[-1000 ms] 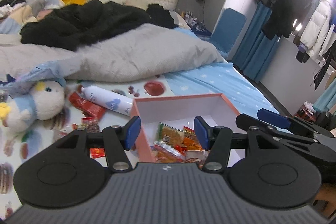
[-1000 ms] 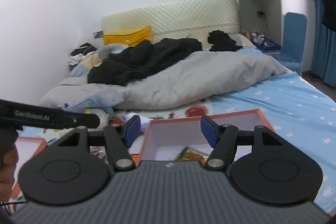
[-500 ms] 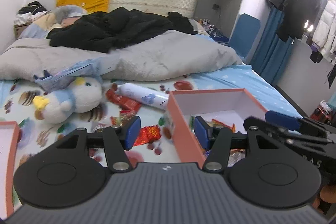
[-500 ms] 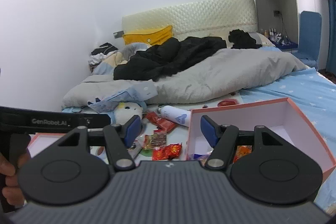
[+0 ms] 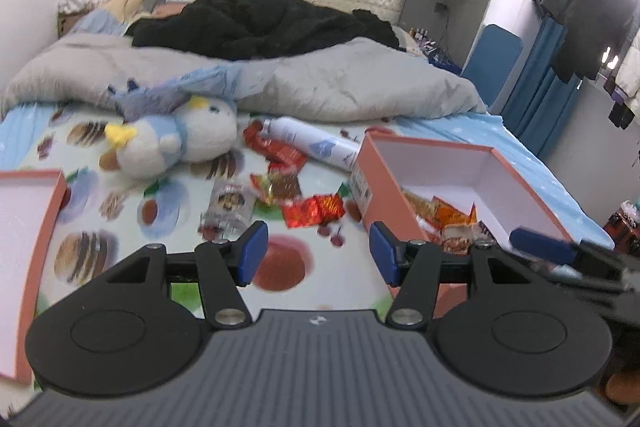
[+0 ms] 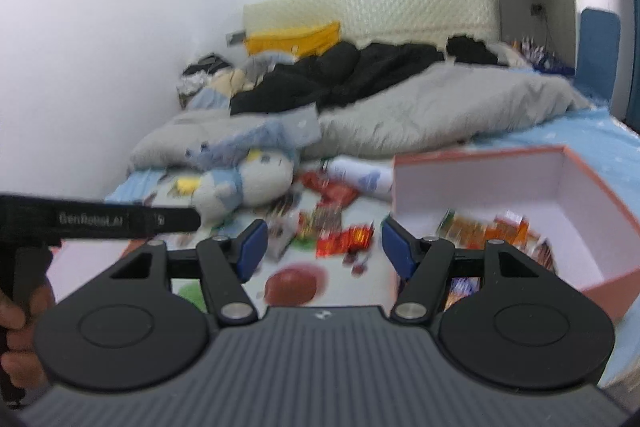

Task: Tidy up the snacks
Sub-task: 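Withdraw both tools from the box toward the snack pile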

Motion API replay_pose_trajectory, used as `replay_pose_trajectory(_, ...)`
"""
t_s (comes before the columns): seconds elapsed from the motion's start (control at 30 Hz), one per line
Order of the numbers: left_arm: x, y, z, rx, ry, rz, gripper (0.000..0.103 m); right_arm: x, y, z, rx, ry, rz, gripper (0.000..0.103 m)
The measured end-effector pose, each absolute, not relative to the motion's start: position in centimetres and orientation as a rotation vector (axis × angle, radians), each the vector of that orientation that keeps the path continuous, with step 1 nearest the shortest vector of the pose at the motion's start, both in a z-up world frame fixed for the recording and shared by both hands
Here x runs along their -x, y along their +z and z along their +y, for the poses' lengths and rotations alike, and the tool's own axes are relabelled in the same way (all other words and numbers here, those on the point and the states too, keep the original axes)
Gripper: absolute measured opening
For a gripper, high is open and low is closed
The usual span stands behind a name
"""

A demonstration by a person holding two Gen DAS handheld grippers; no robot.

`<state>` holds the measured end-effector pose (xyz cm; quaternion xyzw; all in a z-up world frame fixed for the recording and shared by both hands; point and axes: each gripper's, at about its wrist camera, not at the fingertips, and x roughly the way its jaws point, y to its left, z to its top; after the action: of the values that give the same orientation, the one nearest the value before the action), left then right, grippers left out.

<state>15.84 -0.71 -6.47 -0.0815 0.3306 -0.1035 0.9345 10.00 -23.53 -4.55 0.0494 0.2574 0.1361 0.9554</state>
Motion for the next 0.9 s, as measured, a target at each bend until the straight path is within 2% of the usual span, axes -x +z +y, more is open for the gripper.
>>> replay_pose_trajectory(0.3, -14.9, -9.6, 0.9, 0.188, -0.201, 0.735, 0.062, -8.7, -6.1, -21.2, -0.069, 0.3, 0.562, 0.066)
replay_pose_trajectory(0.37, -15.1, -10.1, 1.1, 0.184, -0.199, 0.752, 0.067, -8.8, -6.4, -20.9, -0.067, 0.298, 0.571, 0.066)
replay_pose_trajectory(0.73, -18.7, -10.6, 3.8, 0.195, -0.141, 0.74, 0.071, -12.0, -7.1, -19.6, -0.052, 0.295, 0.586, 0.066)
replay_pose_trajectory(0.8, -19.7, -10.8, 4.0, 0.183, -0.146, 0.748, 0.074, -12.6, -7.4, -19.5, -0.049, 0.3, 0.588, 0.066)
replay_pose_trajectory(0.87, -20.6, -11.1, 4.4, 0.172, -0.143, 0.75, 0.085, -13.3, -7.6, -19.2, -0.041, 0.301, 0.588, 0.066)
replay_pose_trajectory(0.9, -21.1, -11.3, 4.7, 0.174, -0.139, 0.752, 0.087, -13.7, -7.8, -19.1, -0.037, 0.301, 0.588, 0.066)
